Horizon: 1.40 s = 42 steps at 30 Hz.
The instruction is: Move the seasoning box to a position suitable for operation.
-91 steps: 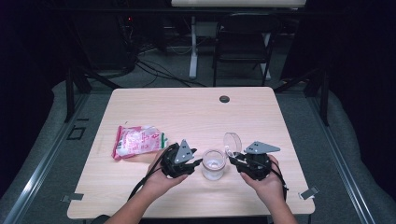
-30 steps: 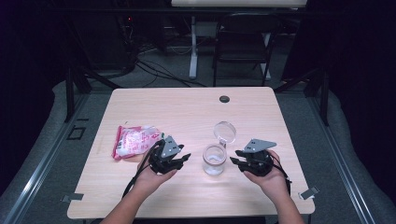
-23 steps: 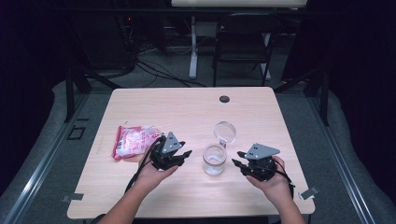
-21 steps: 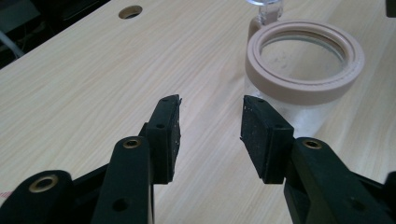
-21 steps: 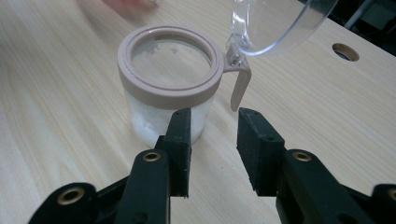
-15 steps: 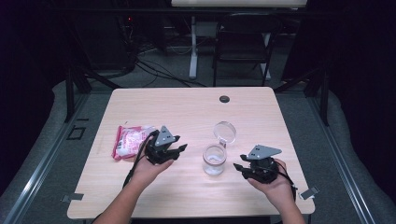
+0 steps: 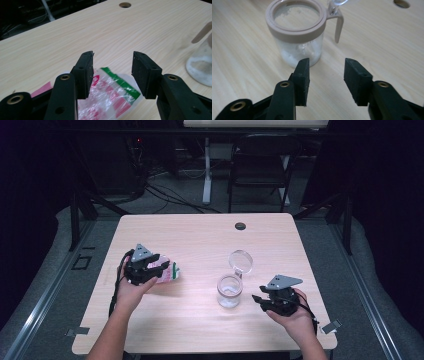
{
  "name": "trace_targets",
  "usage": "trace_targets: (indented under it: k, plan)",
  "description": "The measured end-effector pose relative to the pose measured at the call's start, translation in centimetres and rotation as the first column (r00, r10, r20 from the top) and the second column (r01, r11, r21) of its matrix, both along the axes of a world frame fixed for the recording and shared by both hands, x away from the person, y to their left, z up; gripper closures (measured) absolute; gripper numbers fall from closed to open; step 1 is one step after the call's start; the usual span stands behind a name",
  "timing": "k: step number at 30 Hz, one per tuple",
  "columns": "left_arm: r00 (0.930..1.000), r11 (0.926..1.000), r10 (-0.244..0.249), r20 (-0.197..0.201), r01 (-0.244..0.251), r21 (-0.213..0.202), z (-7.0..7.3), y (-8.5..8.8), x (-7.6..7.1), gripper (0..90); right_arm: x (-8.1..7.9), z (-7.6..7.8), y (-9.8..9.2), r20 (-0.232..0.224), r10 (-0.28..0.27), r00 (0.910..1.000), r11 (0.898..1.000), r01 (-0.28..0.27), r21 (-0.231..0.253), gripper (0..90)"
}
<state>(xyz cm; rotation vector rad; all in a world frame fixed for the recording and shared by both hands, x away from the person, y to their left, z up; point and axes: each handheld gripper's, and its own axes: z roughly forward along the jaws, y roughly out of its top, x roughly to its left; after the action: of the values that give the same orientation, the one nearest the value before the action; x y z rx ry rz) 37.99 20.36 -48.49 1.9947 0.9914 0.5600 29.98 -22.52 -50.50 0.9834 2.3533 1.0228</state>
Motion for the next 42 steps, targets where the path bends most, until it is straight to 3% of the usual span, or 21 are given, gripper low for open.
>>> trace_targets:
  k: [4,7,9,12,14,19,23,32,38,42]
  plan:
    - [0.9999,0.9999,0.003,-0.017,-0.003,0.013,-0.5,0.3,0.1,50.8,0.1,0.2,-0.2,0.018,-0.024,0.9995,1.0,0.024,0.011,60.6]
    - [0.9995,0.9995,-0.014,-0.028,0.014,0.028,-0.8,0.2,0.2,49.9,0.3,0.2,-0.4,-0.013,-0.032,0.9994,0.999,0.032,0.032,60.6]
    - [0.9991,0.9989,-0.022,-0.038,0.023,0.04,-1.1,-0.1,0.2,49.8,0.4,0.1,-0.5,-0.01,-0.03,0.9995,0.999,0.03,0.03,60.5]
    - [0.9982,0.9975,-0.036,-0.048,0.039,0.059,-1.2,-0.5,0.1,49.5,0.5,-0.1,-0.3,-0.05,-0.036,0.9981,0.999,0.037,0.021,51.1]
    - [0.9976,0.9964,-0.047,-0.05,0.05,0.068,-1.3,-0.7,0.0,49.2,0.7,-0.3,-0.1,-0.067,-0.038,0.997,0.999,0.038,0.003,52.8]
    - [0.9963,0.9934,-0.065,-0.057,0.07,0.091,-1.5,-1.3,-0.1,47.7,0.6,-0.4,0.0,-0.082,-0.018,0.9965,0.999,0.022,0.041,56.8]
    - [0.9948,0.9907,-0.073,-0.071,0.08,0.11,-1.8,-1.5,-0.1,47.2,0.7,-0.4,0.1,-0.085,-0.019,0.9962,0.999,0.022,0.039,57.3]
    - [0.9903,0.9828,-0.109,-0.086,0.121,0.14,-2.4,-2.4,-0.3,45.8,0.9,-0.5,-0.1,-0.102,-0.024,0.9945,0.999,0.028,0.037,58.0]
    - [0.9879,0.9687,-0.127,-0.09,0.143,0.203,-3.2,-3.6,-0.4,45.3,0.9,-0.4,-0.2,-0.095,-0.039,0.9947,0.998,0.044,0.05,55.7]
    - [0.9893,0.971,-0.114,-0.091,0.131,0.2,-4.1,-3.8,-0.3,46.1,1.0,-0.5,-0.1,-0.096,-0.035,0.9948,0.998,0.04,0.045,55.3]
